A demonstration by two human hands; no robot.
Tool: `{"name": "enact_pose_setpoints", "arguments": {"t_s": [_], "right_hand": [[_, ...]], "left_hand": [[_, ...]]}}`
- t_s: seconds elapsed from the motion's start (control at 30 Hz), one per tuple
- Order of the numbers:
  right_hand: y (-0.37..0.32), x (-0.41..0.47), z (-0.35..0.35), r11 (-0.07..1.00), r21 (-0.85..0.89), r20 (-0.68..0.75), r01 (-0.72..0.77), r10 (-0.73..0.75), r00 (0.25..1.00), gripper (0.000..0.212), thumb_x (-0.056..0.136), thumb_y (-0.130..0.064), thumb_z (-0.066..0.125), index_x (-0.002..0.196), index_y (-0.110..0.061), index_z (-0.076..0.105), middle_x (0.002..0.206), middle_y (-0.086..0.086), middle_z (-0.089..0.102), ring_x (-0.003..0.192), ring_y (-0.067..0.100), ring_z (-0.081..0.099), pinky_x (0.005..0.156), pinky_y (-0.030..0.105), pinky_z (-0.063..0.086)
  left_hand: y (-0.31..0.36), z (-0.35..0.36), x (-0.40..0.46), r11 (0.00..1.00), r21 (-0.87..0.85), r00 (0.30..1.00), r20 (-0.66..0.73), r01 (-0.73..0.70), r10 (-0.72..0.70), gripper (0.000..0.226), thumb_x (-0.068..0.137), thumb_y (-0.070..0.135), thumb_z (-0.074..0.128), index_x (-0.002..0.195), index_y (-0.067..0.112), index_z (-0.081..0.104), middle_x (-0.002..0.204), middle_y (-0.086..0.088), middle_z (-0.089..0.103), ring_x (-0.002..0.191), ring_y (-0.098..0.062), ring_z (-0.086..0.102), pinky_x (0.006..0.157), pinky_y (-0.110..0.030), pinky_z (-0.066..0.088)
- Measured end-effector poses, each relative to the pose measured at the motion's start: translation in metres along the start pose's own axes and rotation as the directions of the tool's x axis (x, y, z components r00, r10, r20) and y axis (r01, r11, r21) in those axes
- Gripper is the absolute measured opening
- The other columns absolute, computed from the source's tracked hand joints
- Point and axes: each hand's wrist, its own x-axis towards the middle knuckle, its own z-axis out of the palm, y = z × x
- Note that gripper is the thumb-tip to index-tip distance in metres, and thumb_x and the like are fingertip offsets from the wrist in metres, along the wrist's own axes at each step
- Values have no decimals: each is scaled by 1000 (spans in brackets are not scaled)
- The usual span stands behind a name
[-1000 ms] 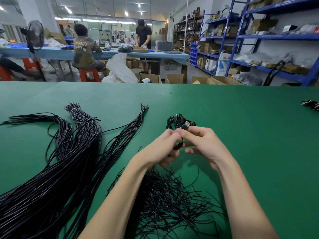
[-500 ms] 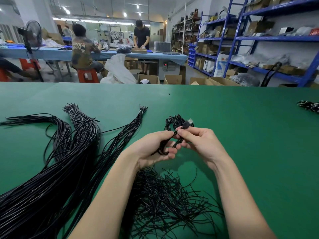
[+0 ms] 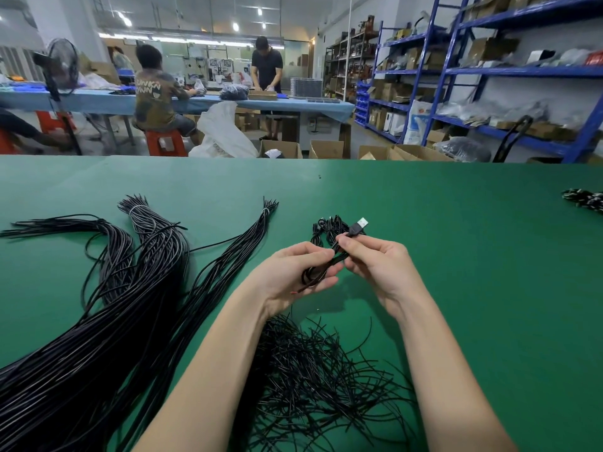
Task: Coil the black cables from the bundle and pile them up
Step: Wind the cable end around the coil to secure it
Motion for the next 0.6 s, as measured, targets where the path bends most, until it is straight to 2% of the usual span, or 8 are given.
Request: {"name": "enact_pose_setpoints", "arguments": {"t_s": [0.13, 0.33, 0.5, 0.57, 0.6], "right_hand": [[-2, -1, -1, 995, -64, 14, 75, -75, 997, 5, 88, -7, 76, 88, -11, 80, 73, -3, 73, 52, 4, 55, 62, 15, 53], [-3, 0, 0, 981, -128, -35, 143, -148, 988, 10, 88, -8, 77, 83, -16, 80, 72, -2, 74, 52, 3, 56, 60, 15, 52], [-3, 1, -1, 975, -133, -78, 176, -187, 979, 12, 87, -8, 78, 81, -18, 80, 73, -2, 76, 54, 3, 60, 60, 15, 53], [-3, 2, -3, 970, -151, -115, 192, -210, 971, 13, 87, -8, 78, 80, -19, 80, 74, -1, 77, 57, 5, 62, 65, 20, 57], [-2, 2, -3, 967, -162, -135, 195, -217, 967, 13, 86, -9, 79, 80, -20, 80, 74, -2, 77, 57, 6, 63, 67, 22, 59]], "left_hand": [[1, 4, 0, 998, 31, 998, -30, -51, 52, 4, 88, 2, 70, 87, 3, 66, 80, -17, 74, 72, -19, 74, 61, -25, 59], [-2, 8, 2, 971, 164, 982, -51, -173, 183, 11, 83, 3, 77, 86, 1, 67, 77, -20, 73, 63, -20, 72, 61, -25, 59], [-5, 8, 4, 932, 262, 963, -31, -251, 268, 12, 82, 10, 81, 89, 3, 73, 78, -19, 75, 65, -21, 72, 65, -27, 60], [-6, 8, 4, 882, 364, 947, 1, -301, 323, 15, 79, 23, 85, 89, 13, 80, 80, -14, 77, 68, -18, 72, 70, -27, 60], [-6, 7, 5, 806, 487, 929, 29, -335, 369, 18, 76, 31, 85, 90, 19, 81, 79, -9, 77, 70, -14, 71, 74, -28, 60]]}}
